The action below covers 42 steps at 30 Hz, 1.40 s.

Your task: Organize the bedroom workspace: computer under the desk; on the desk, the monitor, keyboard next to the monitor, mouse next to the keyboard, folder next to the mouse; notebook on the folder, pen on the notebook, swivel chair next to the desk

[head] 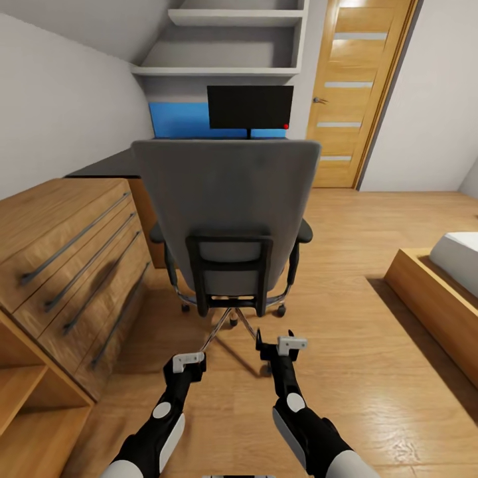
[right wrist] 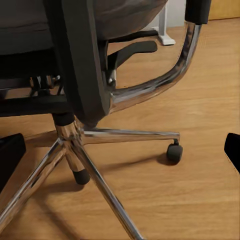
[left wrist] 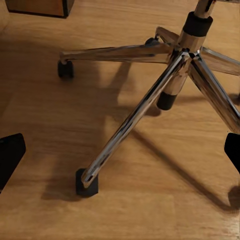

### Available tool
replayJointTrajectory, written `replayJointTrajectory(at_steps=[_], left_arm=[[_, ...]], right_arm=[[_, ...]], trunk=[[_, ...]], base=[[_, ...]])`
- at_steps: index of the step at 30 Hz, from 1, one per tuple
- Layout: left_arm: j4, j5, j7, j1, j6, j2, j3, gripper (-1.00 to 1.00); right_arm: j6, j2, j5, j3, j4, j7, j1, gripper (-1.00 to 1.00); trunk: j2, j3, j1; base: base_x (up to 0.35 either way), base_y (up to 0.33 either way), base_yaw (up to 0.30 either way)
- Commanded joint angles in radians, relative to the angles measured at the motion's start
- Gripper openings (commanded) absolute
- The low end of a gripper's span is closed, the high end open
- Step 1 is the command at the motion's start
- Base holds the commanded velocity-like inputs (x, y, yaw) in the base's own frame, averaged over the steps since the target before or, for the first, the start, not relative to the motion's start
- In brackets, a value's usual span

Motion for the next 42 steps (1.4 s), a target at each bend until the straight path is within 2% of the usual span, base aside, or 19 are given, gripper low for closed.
replayJointTrajectory(at_steps=[1, 9, 23, 33, 42], left_arm=[[0.001, -0.003, 0.001, -0.001, -0.003, -0.001, 0.002, 1.0], [0.004, -0.003, 0.0, -0.001, -0.006, 0.0, 0.002, 1.0], [0.003, 0.003, 0.012, -0.001, 0.004, 0.001, 0.001, 1.0], [-0.043, 0.01, 0.008, -0.001, 0.001, 0.001, 0.003, 1.0], [-0.027, 0.01, 0.003, -0.001, -0.005, 0.0, 0.002, 1.0]], right_arm=[[-0.006, -0.001, -0.004, 0.007, 0.002, -0.005, -0.001, 1.0], [-0.012, -0.006, 0.02, 0.007, 0.035, -0.002, 0.0, 1.0], [-0.019, -0.005, 0.025, 0.009, 0.074, -0.003, 0.001, 1.0], [-0.02, -0.004, 0.027, 0.009, 0.076, -0.006, 0.001, 1.0], [-0.022, -0.005, 0.027, 0.009, 0.076, -0.006, 0.001, 1.0]], trunk=[[0.0, -0.001, 0.0], [0.0, -0.001, 0.0], [0.0, -0.001, 0.0], [0.0, -0.001, 0.0], [0.0, -0.001, 0.0]], base=[[0.255, 0.0, 0.0], [0.096, 0.0, 0.0], [0.007, 0.0, 0.0], [0.0, 0.0, 0.0], [0.0, 0.0, 0.0]])
